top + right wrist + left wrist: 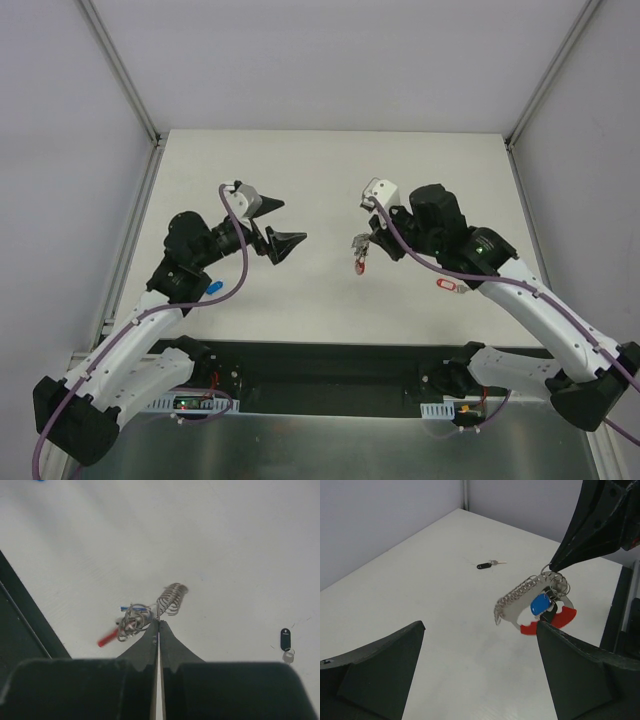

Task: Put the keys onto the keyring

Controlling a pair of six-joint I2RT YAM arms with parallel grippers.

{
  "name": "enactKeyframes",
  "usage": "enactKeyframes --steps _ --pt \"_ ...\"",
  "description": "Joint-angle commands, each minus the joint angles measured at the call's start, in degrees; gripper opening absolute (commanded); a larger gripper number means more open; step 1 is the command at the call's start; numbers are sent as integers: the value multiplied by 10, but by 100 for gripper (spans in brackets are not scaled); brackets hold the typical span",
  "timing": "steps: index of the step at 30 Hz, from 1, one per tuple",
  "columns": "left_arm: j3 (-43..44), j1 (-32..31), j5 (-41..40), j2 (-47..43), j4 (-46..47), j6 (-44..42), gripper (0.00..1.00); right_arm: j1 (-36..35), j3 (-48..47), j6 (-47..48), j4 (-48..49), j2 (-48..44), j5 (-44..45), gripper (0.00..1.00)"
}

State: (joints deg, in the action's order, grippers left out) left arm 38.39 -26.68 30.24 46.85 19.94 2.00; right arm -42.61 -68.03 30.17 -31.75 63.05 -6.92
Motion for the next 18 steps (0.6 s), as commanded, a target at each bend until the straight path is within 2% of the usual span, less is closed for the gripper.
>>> enactKeyframes --steps 1,9,18 --pt "45 -4 84 20 3 21 94 2 14 7 67 -44 -56 1" --pt "91 -6 116 79 -2 23 90 7 36 9 105 -48 -150 1" --pt "133 -19 204 138 -3 17 76 17 47 -14 150 -48 -229 1"
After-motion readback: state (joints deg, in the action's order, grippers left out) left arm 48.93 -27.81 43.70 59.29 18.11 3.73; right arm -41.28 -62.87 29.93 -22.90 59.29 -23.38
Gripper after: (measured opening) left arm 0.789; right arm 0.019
